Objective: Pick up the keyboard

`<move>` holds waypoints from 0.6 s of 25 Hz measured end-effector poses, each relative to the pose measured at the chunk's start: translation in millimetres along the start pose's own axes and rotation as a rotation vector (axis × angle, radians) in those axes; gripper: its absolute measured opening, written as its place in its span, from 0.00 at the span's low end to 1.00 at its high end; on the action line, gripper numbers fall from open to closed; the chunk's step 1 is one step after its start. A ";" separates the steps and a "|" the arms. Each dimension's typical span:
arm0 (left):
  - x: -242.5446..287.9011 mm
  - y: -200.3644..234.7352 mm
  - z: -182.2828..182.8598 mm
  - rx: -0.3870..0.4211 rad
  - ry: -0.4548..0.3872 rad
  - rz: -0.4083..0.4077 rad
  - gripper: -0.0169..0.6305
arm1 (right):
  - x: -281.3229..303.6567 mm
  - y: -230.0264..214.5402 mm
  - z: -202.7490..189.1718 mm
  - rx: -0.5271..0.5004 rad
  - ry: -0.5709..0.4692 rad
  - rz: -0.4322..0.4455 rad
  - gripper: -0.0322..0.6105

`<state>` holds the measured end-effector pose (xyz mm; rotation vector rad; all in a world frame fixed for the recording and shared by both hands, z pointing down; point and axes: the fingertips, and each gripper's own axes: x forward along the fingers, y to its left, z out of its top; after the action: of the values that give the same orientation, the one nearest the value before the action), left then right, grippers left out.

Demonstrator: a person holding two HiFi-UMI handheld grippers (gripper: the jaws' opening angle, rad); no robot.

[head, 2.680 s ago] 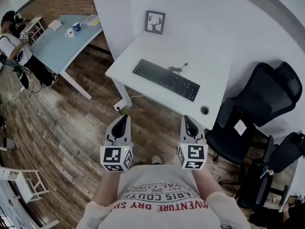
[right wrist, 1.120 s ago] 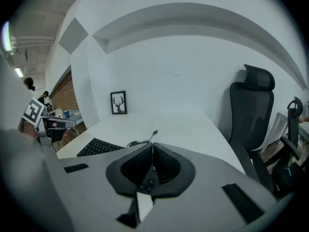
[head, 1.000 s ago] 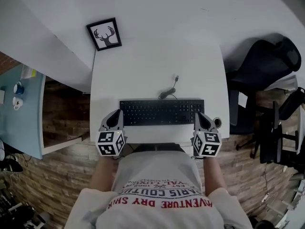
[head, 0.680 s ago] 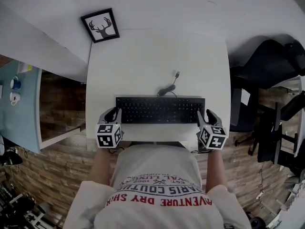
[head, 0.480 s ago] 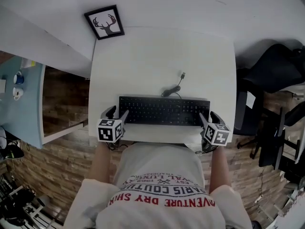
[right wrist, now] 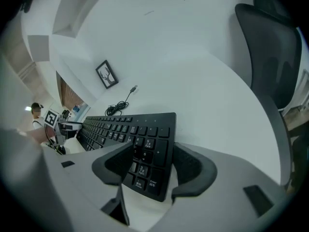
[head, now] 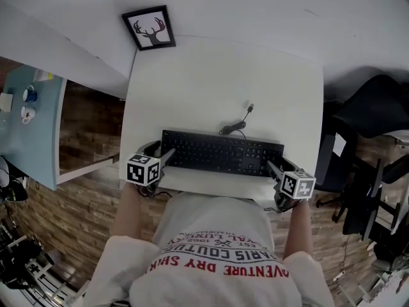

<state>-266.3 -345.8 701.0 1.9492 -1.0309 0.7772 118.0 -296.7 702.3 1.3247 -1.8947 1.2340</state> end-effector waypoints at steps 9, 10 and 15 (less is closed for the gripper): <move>5.1 -2.3 0.2 0.015 0.131 -0.023 0.44 | 2.0 0.8 1.6 0.001 0.042 -0.036 0.46; 5.4 -2.7 0.3 0.017 0.134 -0.023 0.43 | 1.6 0.9 2.4 -0.002 0.049 -0.038 0.46; 5.2 -4.5 1.0 0.014 0.116 -0.047 0.40 | 2.6 0.8 2.6 -0.009 0.114 -0.036 0.47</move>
<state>-259.8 -347.0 703.0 1.9092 -0.9100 0.8623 116.4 -300.0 702.9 1.2517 -1.7877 1.2546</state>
